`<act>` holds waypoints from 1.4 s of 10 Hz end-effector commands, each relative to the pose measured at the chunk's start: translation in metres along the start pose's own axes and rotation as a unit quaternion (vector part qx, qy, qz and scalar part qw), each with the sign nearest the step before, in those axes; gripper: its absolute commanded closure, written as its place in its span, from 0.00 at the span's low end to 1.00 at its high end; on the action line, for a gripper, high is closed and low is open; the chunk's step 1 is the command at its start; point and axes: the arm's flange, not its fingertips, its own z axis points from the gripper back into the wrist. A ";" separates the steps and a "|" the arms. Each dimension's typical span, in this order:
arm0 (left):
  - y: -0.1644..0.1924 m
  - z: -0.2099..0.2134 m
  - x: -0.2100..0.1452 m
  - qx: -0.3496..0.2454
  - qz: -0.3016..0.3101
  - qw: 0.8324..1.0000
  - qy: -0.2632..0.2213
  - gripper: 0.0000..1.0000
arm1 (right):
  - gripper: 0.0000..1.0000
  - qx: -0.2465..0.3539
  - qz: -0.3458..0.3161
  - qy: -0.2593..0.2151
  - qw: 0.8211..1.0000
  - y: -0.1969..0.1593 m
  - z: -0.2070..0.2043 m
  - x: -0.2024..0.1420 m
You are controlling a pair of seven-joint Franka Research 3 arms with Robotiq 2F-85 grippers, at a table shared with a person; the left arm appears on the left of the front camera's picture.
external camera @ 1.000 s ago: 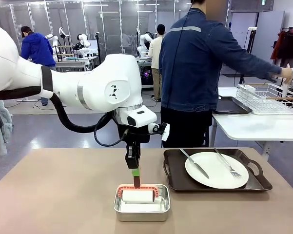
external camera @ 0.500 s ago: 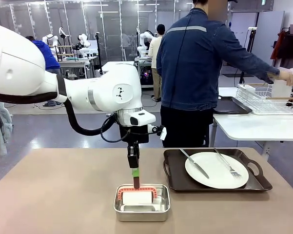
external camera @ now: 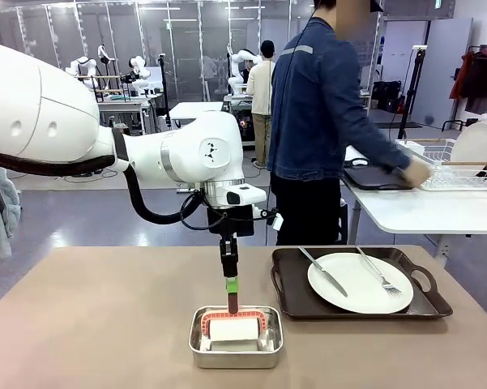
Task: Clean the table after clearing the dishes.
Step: Place the Lint Roller back on top of the Airtight Container.
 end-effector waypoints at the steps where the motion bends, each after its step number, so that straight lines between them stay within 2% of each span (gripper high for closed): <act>1: 0.005 0.013 0.004 0.002 0.015 1.000 0.007 0.58 | 0.00 0.001 0.000 -0.001 1.000 0.003 0.000 -0.001; 2: 0.005 0.019 0.004 0.007 0.015 1.000 0.005 0.35 | 0.00 0.001 0.000 -0.001 1.000 0.003 0.000 -0.001; 3: 0.004 0.022 0.001 0.011 0.016 1.000 0.006 0.39 | 0.00 0.001 0.000 -0.001 1.000 0.003 0.000 -0.001; 4: 0.004 0.024 -0.001 0.014 0.019 1.000 0.004 0.16 | 0.00 0.001 0.000 -0.001 1.000 0.003 0.000 -0.001; 5: 0.004 0.028 -0.003 0.018 0.023 1.000 0.005 0.20 | 0.00 0.001 0.000 -0.001 1.000 0.003 0.000 -0.001; 6: 0.004 0.030 -0.005 0.021 0.028 0.999 0.006 0.00 | 0.00 0.001 0.000 -0.001 1.000 0.003 0.000 -0.001; 11: 0.004 0.034 -0.010 0.036 0.025 0.999 -0.010 0.00 | 0.00 0.001 0.000 -0.001 1.000 0.003 0.000 -0.001; 14: 0.011 0.030 -0.003 0.025 0.024 0.999 -0.007 0.00 | 0.00 0.001 0.000 -0.001 1.000 0.003 0.000 -0.001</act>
